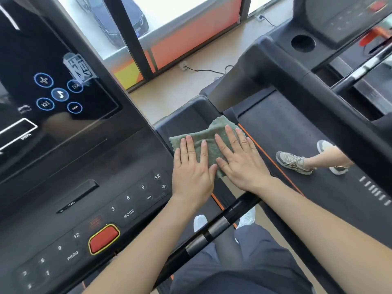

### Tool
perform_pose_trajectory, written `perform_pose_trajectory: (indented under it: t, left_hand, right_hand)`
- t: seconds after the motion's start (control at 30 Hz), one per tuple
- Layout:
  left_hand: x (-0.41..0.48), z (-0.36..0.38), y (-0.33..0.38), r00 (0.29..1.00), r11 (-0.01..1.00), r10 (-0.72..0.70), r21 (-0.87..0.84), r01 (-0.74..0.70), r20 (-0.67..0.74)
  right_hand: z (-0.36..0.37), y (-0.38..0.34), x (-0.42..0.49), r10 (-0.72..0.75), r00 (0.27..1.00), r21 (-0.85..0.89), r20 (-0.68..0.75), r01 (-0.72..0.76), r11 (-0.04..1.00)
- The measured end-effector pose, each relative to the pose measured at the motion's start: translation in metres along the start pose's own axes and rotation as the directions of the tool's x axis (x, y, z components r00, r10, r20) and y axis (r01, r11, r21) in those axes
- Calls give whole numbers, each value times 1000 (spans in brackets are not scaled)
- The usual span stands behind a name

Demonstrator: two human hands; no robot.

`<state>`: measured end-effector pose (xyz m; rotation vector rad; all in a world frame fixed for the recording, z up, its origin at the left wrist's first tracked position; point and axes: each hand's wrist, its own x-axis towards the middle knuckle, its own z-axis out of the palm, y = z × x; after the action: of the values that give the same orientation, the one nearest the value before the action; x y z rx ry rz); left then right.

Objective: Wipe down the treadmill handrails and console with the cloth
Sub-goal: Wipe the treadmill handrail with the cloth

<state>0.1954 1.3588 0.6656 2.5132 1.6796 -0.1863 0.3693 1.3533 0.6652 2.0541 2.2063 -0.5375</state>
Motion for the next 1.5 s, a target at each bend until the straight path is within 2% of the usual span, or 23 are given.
perform_pose_trajectory:
  t: [0.2,0.33,0.4,0.47,0.57,0.7,0.87,1.07,1.2,1.27,1.37,1.43,1.5]
  left_hand:
    - [50,-12,-22,999,1000,-21,9,20,39]
    - [86,-23,-38,998,1000,12,-12,-11,60]
    - [102,-29,-45,999,996,30,-82,-28,26]
    - [114,-39,-50,999,972,35,-233,-38,-17]
    - [125,-51,-59,997,938,76,-339,-69,10]
    - [121,-46,-62,971,973,218,-102,-208,99]
    - [94,-35,-36,942,945,328,-11,-328,79]
    - [51,-20,9,895,894,446,22,-447,19]
    - [42,-12,28,840,846,532,21,-533,-107]
    - [47,-14,31,796,807,585,12,-591,-152]
    - [58,-18,35,693,698,703,-30,-715,-160]
    - [67,-18,37,644,643,756,-54,-764,-114]
    - [74,-16,38,644,640,761,-79,-765,-75]
  right_hand:
    - [-23,1,52,-50,996,120,68,42,992]
    - [-36,3,83,-23,995,330,98,-11,944]
    - [-39,6,94,-31,993,407,117,-19,913]
    - [-40,11,99,-62,989,468,138,-9,884]
    - [-38,16,94,-87,987,508,138,5,861]
    - [-30,19,72,-44,990,480,131,-24,877]
    - [-14,32,22,32,994,448,105,-76,891]
    - [10,40,-52,148,988,272,46,-155,950]
    - [26,34,-83,251,967,171,-38,-241,955]
    - [33,30,-93,298,948,147,-110,-280,948]
    - [34,25,-100,377,907,110,-190,-362,926]
    - [28,25,-98,362,902,141,-237,-336,931]
    - [22,25,-90,340,915,277,-218,-276,920]
